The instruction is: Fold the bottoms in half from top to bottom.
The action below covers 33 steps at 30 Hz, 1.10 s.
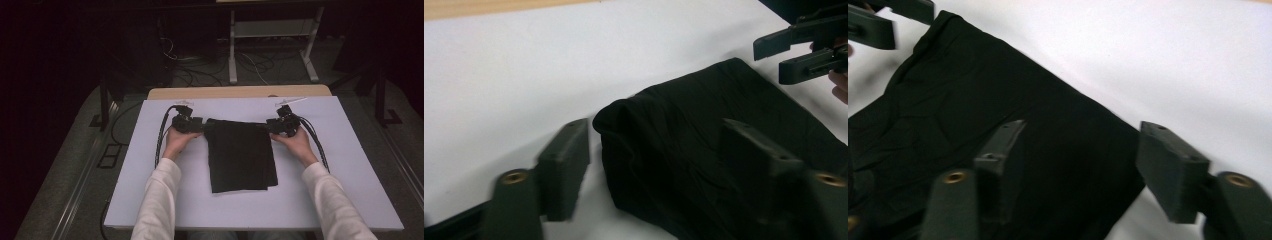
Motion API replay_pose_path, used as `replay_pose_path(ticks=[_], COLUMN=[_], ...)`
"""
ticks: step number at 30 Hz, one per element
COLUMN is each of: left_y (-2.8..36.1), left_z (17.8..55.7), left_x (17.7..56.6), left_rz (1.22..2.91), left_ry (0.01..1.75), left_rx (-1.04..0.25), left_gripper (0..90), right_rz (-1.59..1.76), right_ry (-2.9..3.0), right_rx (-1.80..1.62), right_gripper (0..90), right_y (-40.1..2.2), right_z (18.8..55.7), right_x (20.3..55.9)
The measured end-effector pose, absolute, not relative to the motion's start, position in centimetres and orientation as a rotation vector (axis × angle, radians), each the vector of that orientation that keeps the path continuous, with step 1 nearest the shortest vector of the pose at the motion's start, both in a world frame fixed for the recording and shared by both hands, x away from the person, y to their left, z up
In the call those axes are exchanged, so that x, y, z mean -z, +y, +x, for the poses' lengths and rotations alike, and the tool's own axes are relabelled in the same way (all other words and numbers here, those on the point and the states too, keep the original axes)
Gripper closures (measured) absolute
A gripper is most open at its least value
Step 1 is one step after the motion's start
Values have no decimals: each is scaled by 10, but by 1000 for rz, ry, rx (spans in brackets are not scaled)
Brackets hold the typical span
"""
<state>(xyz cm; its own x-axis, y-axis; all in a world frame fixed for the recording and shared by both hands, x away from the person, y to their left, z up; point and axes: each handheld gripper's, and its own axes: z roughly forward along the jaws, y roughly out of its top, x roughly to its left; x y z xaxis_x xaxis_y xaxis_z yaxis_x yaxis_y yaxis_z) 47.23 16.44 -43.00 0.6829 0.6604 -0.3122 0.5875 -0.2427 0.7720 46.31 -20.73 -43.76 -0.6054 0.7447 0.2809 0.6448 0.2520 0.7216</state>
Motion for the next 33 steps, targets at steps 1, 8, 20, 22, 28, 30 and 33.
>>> replay_pose_path(ticks=[1, 8, 20, 22, 28, 30, 33], left_y=[167, 176, 181, 182, 189, 191, 194], left_z=[471, 461, 444, 439, 426, 421, 414], left_x=[429, 424, 415, 411, 406, 404, 403], left_rz=[1926, 1928, 1958, 1951, 1938, 1936, 1921], left_ry=[960, 959, 971, 970, 978, 978, 984], left_rx=[-93, -119, -132, -138, -156, -166, -177], left_gripper=[244, 86, 0, 0, 0, 0, 0], right_rz=[1337, 1350, 1354, 1349, 1319, 1311, 1299], right_ry=[2388, 2358, 2364, 2364, 2346, 2339, 2334], right_rx=[-1290, -1325, -1344, -1352, -1376, -1388, -1400], right_gripper=[276, 135, 0, 0, 0, 0, 0], right_y=[-208, -216, -237, -241, -248, -251, -254], right_z=[463, 457, 439, 436, 425, 421, 414], right_x=[437, 427, 416, 413, 402, 399, 397])
